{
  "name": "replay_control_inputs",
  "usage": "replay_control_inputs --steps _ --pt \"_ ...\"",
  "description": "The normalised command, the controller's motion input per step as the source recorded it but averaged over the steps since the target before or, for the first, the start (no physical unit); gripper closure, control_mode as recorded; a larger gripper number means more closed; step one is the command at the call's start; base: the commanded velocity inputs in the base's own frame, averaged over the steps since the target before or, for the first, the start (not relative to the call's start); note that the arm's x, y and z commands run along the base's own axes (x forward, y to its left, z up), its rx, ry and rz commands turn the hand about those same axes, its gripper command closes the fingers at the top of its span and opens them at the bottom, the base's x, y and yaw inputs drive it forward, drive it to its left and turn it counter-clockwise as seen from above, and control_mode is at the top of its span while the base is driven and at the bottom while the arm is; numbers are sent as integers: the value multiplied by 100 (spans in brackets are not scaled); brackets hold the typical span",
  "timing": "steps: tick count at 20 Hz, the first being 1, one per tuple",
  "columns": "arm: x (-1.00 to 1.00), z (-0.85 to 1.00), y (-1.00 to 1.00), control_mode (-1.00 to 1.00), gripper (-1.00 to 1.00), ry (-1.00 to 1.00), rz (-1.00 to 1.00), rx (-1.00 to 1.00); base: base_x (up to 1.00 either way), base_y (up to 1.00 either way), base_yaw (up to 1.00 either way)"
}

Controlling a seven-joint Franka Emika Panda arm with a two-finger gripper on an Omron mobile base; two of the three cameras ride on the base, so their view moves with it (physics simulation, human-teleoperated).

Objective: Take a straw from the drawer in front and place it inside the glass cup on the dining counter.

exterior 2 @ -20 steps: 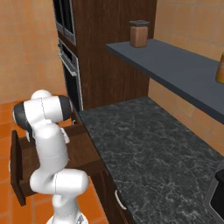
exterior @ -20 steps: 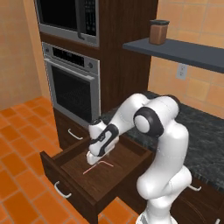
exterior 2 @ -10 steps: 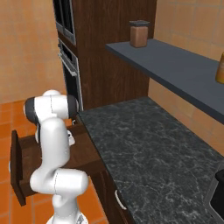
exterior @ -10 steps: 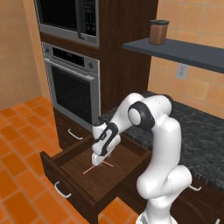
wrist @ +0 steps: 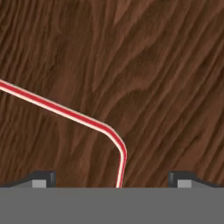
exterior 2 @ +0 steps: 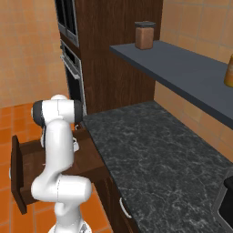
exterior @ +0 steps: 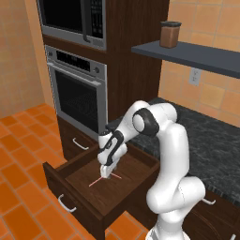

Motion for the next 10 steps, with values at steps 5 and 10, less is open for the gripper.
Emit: replay_control_inputs --steps 5,10 --pt "6 -38 0 -100 -100 1 16 1 0 0 0" --pt "0 -59 0 -100 -100 0 13 0 0 0 0"
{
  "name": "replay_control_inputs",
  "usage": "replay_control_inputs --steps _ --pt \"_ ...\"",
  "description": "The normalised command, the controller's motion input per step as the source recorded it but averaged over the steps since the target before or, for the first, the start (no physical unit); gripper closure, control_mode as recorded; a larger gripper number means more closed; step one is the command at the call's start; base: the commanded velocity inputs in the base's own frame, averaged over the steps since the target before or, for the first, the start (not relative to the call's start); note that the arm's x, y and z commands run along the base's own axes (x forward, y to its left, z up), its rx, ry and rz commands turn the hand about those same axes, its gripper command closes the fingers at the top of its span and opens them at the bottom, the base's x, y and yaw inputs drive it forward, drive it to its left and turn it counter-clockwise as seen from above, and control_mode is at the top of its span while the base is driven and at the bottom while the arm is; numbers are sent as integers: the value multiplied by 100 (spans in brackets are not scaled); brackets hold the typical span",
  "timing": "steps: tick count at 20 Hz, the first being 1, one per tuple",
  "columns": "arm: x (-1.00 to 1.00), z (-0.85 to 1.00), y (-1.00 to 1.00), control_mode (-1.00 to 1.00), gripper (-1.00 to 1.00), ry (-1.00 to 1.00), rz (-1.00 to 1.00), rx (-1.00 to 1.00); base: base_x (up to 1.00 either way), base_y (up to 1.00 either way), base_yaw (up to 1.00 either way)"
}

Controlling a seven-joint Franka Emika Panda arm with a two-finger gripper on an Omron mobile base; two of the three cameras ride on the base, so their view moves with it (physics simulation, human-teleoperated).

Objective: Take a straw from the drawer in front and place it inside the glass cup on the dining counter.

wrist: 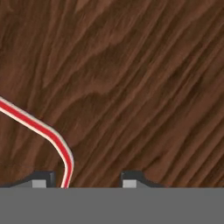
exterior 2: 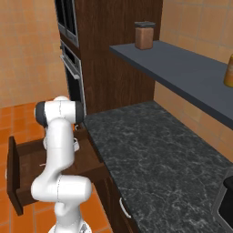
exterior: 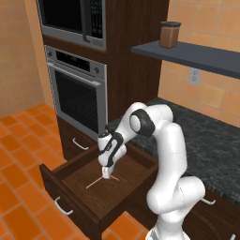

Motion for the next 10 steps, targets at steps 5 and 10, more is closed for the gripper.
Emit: replay_control_inputs --steps 5,10 --pt "-24 -61 2 -100 100 0 9 0 0 0 0" --pt "-66 -43 0 -100 100 -11 4 0 0 0 0"
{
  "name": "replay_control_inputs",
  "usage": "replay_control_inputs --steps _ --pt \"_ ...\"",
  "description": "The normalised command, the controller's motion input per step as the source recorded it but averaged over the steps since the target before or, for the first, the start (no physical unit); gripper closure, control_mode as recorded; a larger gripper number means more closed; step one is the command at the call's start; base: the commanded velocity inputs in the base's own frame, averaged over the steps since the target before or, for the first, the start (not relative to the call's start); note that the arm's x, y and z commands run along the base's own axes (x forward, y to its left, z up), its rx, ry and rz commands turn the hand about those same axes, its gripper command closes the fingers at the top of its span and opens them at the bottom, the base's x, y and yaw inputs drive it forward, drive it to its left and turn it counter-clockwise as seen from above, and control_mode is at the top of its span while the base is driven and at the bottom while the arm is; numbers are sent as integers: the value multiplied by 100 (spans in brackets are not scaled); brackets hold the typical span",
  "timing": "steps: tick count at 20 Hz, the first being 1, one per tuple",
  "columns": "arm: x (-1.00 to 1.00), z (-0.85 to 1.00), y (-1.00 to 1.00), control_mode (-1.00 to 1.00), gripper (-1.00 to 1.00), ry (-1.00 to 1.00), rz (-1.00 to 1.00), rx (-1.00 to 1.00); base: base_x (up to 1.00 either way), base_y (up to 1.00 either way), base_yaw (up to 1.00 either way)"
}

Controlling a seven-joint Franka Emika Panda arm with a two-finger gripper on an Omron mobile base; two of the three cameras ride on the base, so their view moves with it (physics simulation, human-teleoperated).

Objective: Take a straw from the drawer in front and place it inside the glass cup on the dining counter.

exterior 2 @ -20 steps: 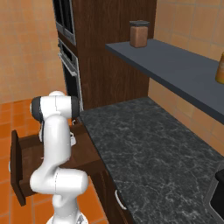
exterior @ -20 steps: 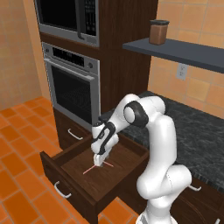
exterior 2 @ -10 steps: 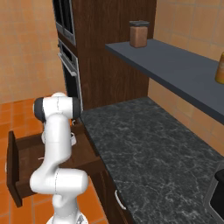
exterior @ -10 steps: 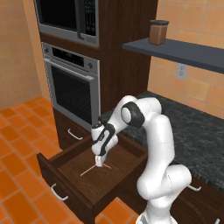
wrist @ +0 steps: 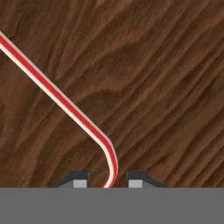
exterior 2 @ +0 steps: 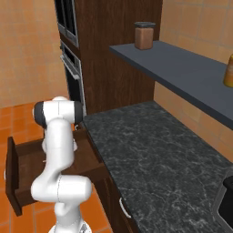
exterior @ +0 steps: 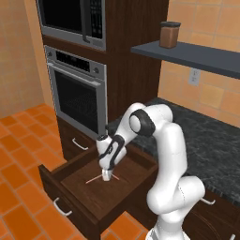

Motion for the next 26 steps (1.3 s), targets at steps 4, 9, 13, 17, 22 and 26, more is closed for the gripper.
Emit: replay_control_inputs --steps 4,9,13,17,22,26 --pt "-58 -15 0 -100 100 -14 0 3 0 0 0" --pt "-10 48 0 -100 100 -6 0 12 0 0 0" --pt "0 100 0 -100 100 -2 -3 22 0 0 0" --pt "0 100 0 -100 100 0 -9 17 0 0 0" --pt "10 100 8 -100 100 0 -17 6 0 0 0" --pt "21 100 25 -100 100 0 -20 0 0 0 0"
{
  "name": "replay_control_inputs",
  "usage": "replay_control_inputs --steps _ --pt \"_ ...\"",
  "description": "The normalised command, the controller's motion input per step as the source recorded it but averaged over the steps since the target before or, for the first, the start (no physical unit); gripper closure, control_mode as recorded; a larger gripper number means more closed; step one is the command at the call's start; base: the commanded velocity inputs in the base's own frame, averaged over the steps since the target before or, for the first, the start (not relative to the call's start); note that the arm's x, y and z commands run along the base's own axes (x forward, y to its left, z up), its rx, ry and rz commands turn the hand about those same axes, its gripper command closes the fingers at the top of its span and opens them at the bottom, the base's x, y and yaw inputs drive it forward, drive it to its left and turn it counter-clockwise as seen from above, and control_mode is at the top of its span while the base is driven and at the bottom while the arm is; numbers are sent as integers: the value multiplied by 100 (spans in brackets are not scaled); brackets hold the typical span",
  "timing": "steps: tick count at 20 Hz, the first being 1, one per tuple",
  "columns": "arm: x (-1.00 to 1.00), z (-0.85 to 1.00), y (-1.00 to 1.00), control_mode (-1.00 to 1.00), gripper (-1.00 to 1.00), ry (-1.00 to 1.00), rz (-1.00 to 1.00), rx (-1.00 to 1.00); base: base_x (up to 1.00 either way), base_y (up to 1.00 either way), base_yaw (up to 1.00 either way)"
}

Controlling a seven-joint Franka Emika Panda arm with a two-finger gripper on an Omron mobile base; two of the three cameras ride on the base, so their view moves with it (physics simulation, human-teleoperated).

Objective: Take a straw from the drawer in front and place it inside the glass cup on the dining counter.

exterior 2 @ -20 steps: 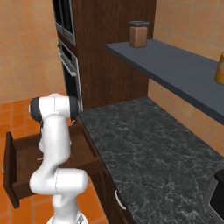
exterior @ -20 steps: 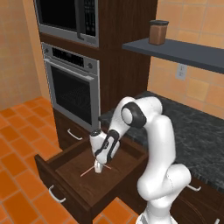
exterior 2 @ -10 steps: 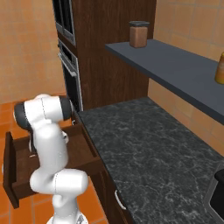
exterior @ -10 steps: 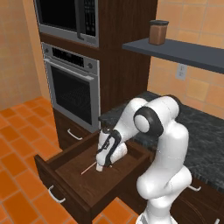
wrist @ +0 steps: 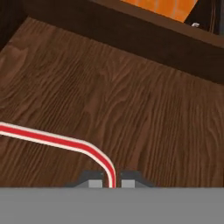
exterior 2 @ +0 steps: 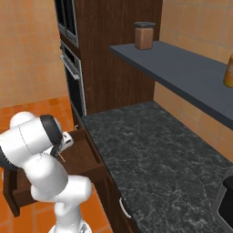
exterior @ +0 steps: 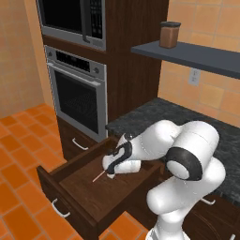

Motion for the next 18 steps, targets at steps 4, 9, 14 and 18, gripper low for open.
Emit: replay_control_inputs --steps 4,9,14,18 --pt "38 100 42 -100 100 1 -19 0 0 0 0" --pt "50 100 47 -100 100 7 -18 0 0 0 0" --pt "21 100 9 -100 100 19 -17 0 0 0 0" --pt "-7 100 -5 -100 100 26 -13 0 0 0 0"
